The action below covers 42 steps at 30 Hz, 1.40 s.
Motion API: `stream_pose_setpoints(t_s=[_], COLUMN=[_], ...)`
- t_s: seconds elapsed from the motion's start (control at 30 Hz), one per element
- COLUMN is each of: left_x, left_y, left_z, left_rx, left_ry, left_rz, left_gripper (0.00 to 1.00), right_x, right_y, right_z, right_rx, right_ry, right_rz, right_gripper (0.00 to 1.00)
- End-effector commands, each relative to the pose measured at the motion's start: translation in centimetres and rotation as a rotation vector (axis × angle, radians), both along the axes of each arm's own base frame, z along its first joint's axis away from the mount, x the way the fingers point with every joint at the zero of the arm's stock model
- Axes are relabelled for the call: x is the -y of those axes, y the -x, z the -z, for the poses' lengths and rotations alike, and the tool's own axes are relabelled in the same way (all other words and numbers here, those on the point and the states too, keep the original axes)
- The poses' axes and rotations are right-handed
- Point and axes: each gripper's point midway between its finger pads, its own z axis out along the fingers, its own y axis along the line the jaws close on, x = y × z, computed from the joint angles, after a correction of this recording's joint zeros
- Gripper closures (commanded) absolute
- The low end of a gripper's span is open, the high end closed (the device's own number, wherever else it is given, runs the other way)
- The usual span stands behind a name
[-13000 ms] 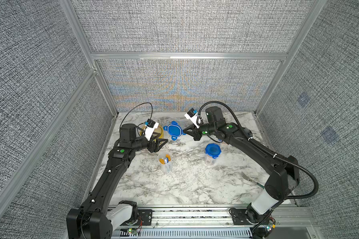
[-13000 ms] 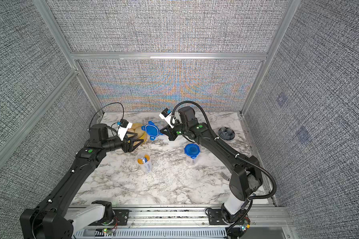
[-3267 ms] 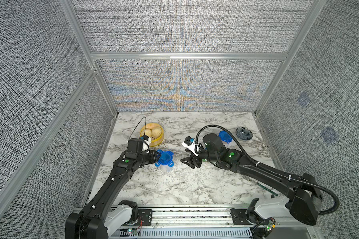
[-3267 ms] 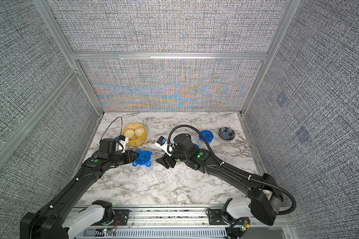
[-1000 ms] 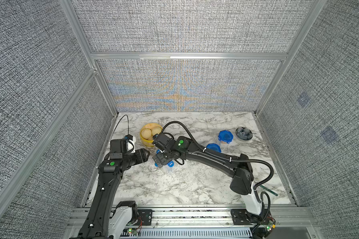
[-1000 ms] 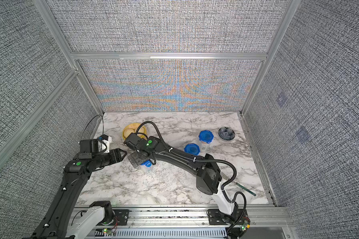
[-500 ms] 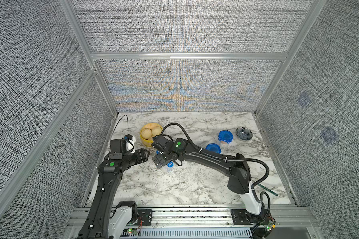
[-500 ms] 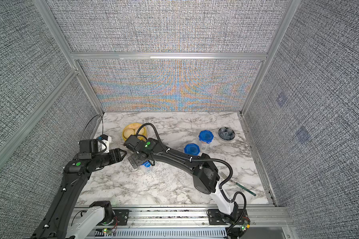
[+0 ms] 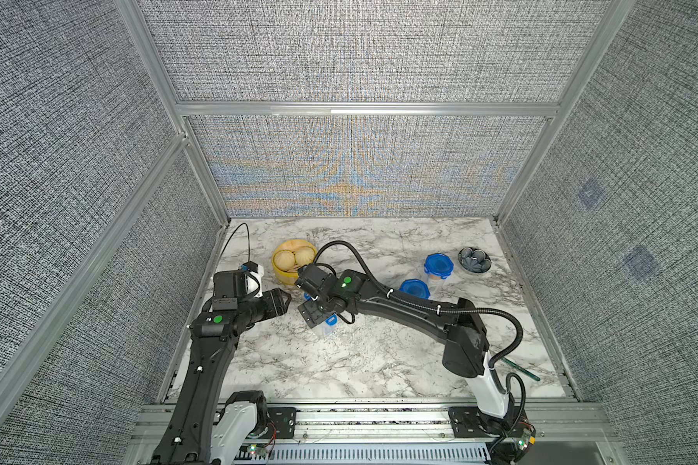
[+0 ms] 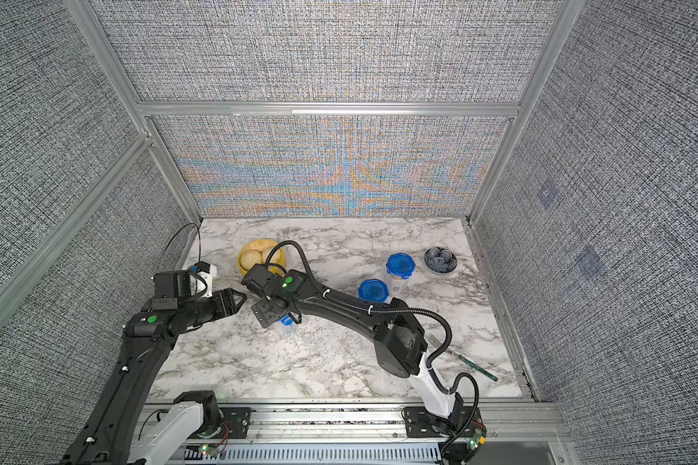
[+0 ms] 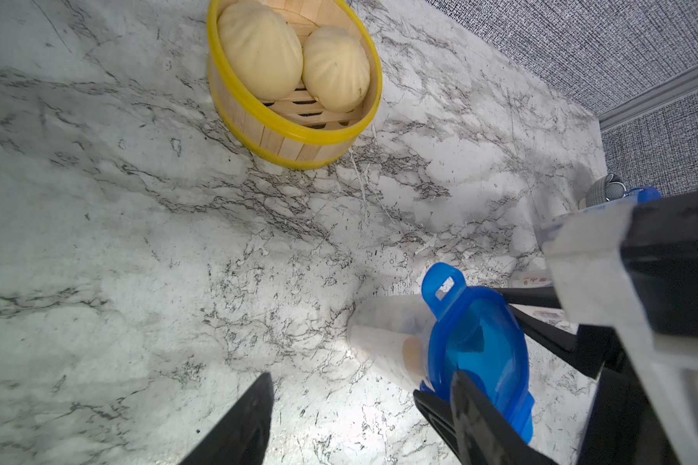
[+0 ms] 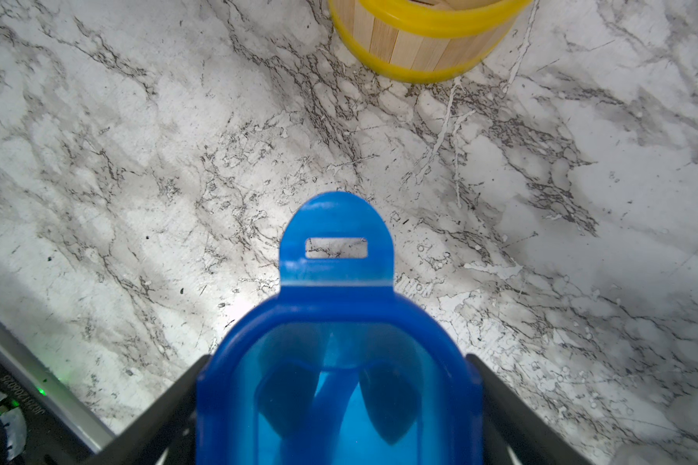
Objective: Pack away toiletry kits
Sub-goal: Close the fastener on the container.
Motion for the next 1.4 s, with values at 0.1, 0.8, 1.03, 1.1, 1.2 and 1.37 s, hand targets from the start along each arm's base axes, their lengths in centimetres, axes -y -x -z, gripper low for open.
stream_pose_setpoints(t_s=[0.1,0.8,1.03,1.1,1.2,1.37], left_x=[0.0,0.3,6.4,7.4,7.8,7.4], left_y=[-0.2,-0.6,1.8,2.7,3.7,3.8], left_z=[-0.1,-1.4,-6.1,-6.5,-6.2,-3.9], left_rx=[0.014,0.093,0.372,0.387,0.363,0.247], left_ry=[-0.006,-0.055,-0.142,-0.175,-0.271,-0.459], left_rz=[0.005,0.086,0.433,0.523,0.646,0.786], left_gripper=[0.31,0.26,0.01,0.00,0.02,0.05], right_x=[0.8,2.4,8.6,10.4,12.7,15.0], right_y=[0.8,0.4,0.3,0.4,0.7,0.7], right_z=[0.7,-6.7,-6.5,-6.2,-6.2,-7.1], right_rx=[-0.048,0.043,-0.129,-0.178,-0.206,-0.193], right_ry=[0.025,-0.186,-0.375,-0.403,-0.425,-0.464], right_rz=[-0.014,-0.023,-0.021,-0.013,-0.010,-0.007], right_gripper=[0.18,0.01,0.01,0.01,0.01,0.01])
